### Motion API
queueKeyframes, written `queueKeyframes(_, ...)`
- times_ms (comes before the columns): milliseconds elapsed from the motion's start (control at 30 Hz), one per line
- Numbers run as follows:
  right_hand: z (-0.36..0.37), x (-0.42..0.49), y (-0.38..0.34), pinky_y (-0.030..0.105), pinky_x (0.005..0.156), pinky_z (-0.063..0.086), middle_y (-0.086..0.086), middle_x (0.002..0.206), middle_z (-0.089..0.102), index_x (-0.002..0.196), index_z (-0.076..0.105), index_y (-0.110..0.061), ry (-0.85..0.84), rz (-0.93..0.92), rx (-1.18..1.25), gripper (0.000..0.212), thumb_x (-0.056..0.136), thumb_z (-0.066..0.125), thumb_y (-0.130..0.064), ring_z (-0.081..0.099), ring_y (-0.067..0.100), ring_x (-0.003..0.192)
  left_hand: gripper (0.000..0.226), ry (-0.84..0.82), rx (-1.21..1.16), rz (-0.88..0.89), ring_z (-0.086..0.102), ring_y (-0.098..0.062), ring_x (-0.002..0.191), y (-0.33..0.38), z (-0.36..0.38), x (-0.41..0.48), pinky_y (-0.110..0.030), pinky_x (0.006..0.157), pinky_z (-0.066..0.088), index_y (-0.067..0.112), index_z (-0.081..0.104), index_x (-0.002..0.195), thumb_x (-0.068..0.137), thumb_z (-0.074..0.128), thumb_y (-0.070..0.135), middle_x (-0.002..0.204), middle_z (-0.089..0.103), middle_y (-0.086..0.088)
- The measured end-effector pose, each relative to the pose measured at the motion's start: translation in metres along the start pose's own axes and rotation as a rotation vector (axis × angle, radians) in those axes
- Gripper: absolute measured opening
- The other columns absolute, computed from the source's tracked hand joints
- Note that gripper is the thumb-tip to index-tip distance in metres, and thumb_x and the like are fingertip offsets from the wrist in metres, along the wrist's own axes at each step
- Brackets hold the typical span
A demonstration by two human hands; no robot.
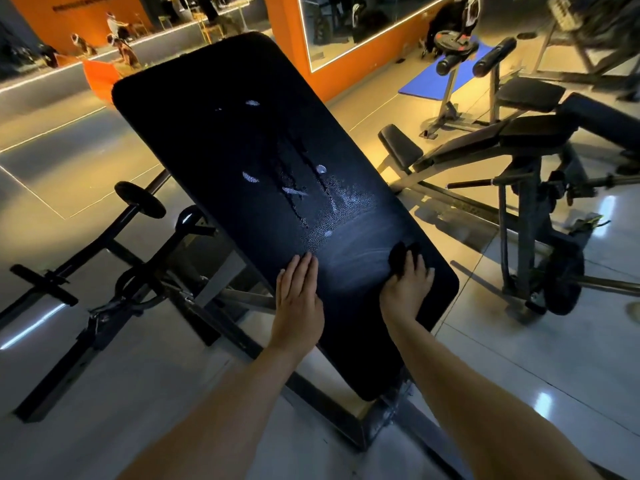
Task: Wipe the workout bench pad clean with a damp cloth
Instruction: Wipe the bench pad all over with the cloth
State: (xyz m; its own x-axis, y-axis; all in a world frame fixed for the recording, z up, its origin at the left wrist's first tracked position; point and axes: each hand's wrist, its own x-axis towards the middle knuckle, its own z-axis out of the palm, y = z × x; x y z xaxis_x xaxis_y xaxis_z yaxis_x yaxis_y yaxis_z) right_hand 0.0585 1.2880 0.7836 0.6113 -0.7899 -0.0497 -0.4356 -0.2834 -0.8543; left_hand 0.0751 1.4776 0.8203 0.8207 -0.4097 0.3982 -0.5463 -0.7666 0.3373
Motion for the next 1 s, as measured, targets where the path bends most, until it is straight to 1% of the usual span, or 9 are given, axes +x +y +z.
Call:
queueKeyframes(167, 0.033, -0.074, -0.033, 0.042, 0.124, 0.019, 0.001, 0.158, 0.039, 0.149, 0.046, -0.019, -0.223, -0.758, -0.007, 0.054, 0.096, 0.052, -0.016, 0.020, 0.024, 0.152, 0.060, 0.007, -0.101, 0.007, 0.012, -0.013, 0.152, -0.006, -0.002, -0.006, -0.038, 0.124, 0.008, 0.008, 0.030, 0.154, 0.094, 0.030, 0.012, 0.162, 0.026, -0.002)
queueKeyframes(300, 0.022, -0.034, -0.012, 0.044, 0.123, 0.019, 0.000, 0.162, 0.032, 0.154, 0.037, -0.025, -0.184, -1.046, -0.223, 0.055, 0.099, 0.046, -0.027, 0.021, 0.024, 0.152, 0.065, -0.024, -0.067, 0.050, 0.013, -0.015, 0.152, -0.010, -0.006, -0.010, -0.035, 0.124, 0.004, 0.008, 0.029, 0.154, 0.089, 0.029, 0.010, 0.163, 0.025, -0.003)
queueKeyframes(367, 0.011, -0.012, 0.000, 0.046, 0.120, 0.025, 0.004, 0.157, 0.036, 0.151, 0.039, -0.022, -0.033, -0.787, -0.200, 0.051, 0.101, 0.045, -0.025, 0.031, 0.026, 0.145, 0.067, -0.026, -0.037, 0.033, 0.012, -0.016, 0.152, -0.007, -0.005, -0.011, -0.032, 0.124, -0.002, 0.008, 0.029, 0.154, 0.087, 0.030, 0.009, 0.162, 0.027, -0.003)
queueKeyframes(433, -0.004, -0.002, 0.001, 0.041, 0.112, 0.037, -0.005, 0.131, 0.050, 0.133, 0.046, -0.025, 0.131, -0.361, -0.150, 0.033, 0.101, 0.053, -0.032, 0.052, 0.016, 0.120, 0.069, -0.030, -0.016, 0.003, 0.010, -0.015, 0.152, -0.003, -0.003, -0.012, -0.031, 0.123, -0.005, 0.009, 0.029, 0.154, 0.086, 0.034, 0.006, 0.162, 0.026, -0.002)
queueKeyframes(500, -0.014, -0.003, -0.006, 0.034, 0.104, 0.040, -0.003, 0.121, 0.047, 0.128, 0.049, -0.023, 0.106, -0.132, -0.085, 0.029, 0.100, 0.056, -0.031, 0.055, 0.018, 0.111, 0.070, -0.023, -0.004, -0.023, 0.011, -0.015, 0.152, 0.002, -0.003, -0.012, -0.034, 0.123, -0.002, 0.011, 0.029, 0.154, 0.085, 0.038, 0.005, 0.162, 0.026, -0.001)
queueKeyframes(667, -0.013, -0.009, -0.061, 0.029, 0.099, 0.041, 0.002, 0.127, 0.055, 0.126, 0.055, -0.031, -0.023, -0.415, 0.105, 0.031, 0.102, 0.048, -0.013, 0.055, 0.017, 0.116, 0.067, 0.032, 0.002, -0.106, 0.027, -0.017, 0.143, 0.016, -0.011, 0.008, -0.049, 0.119, 0.021, 0.016, 0.036, 0.151, 0.085, 0.043, 0.007, 0.157, 0.035, 0.003)
queueKeyframes(767, 0.001, -0.010, -0.108, 0.034, 0.091, 0.050, 0.000, 0.118, 0.059, 0.114, 0.052, -0.041, -0.031, -0.649, 0.176, 0.041, 0.097, 0.046, -0.004, 0.058, 0.016, 0.107, 0.064, 0.029, 0.008, -0.129, 0.023, -0.015, 0.144, 0.018, -0.018, 0.029, -0.048, 0.119, 0.015, 0.020, 0.032, 0.153, 0.092, 0.044, 0.007, 0.159, 0.031, 0.006)
queueKeyframes(867, 0.010, -0.007, -0.114, 0.033, 0.092, 0.046, 0.004, 0.117, 0.060, 0.115, 0.064, -0.021, -0.063, -0.625, 0.124, 0.028, 0.092, 0.058, -0.007, 0.057, 0.017, 0.106, 0.065, 0.043, 0.065, -0.146, 0.020, -0.014, 0.146, 0.011, -0.025, 0.042, -0.046, 0.118, 0.010, 0.019, 0.032, 0.153, 0.091, 0.046, 0.007, 0.159, 0.030, 0.005)
queueKeyframes(1000, 0.010, -0.001, -0.082, 0.033, 0.106, 0.038, -0.002, 0.135, 0.044, 0.133, 0.055, -0.033, -0.018, -0.525, -0.039, 0.037, 0.096, 0.056, -0.027, 0.038, 0.010, 0.123, 0.063, 0.013, 0.129, -0.113, 0.020, -0.017, 0.146, -0.001, -0.027, 0.044, -0.046, 0.118, 0.012, 0.016, 0.032, 0.153, 0.093, 0.048, 0.009, 0.160, 0.029, 0.002)
